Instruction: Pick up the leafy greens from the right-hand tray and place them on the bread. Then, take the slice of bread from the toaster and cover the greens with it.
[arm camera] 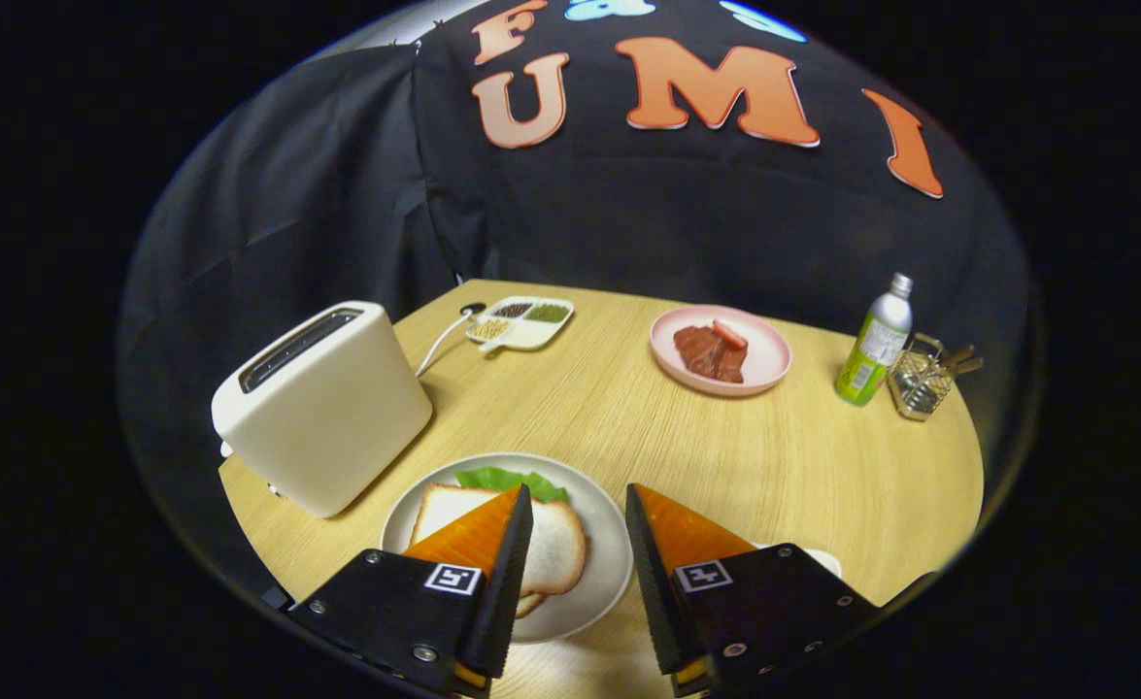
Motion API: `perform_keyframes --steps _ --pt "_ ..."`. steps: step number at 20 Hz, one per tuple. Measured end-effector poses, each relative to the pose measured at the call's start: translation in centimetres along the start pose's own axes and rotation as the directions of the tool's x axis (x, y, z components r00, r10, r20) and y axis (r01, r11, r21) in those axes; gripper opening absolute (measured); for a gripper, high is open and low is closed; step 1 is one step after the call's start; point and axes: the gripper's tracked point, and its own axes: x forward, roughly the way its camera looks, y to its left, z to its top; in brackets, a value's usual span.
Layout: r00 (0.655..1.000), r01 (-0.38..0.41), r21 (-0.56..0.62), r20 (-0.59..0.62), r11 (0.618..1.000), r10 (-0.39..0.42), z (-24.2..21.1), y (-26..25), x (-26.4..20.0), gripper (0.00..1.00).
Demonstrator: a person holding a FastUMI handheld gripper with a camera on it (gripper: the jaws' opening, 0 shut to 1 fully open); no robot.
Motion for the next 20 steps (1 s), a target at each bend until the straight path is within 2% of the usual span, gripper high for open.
perform_keyframes --steps 2,5,11,18,19,20 --pt "0.993 0.046 -0.019 0.109 0.999 -0.044 2.7 -1.2 -2.2 0.63" --pt "0.957 0.137 -0.02 0.263 0.99 -0.127 6.3 -3.2 -6.1 0.73" --pt "0.856 0.256 0.034 0.456 0.966 -0.243 10.9 -5.7 -14.3 0.8" --pt "0.702 0.37 0.089 0.625 0.925 -0.341 12.9 -7.6 -21.0 0.92" --pt "0.689 0.379 0.102 0.633 0.92 -0.354 12.6 -7.8 -21.8 0.94" --pt "0.69 0.388 0.098 0.628 0.916 -0.36 11.9 -7.9 -22.0 0.94"
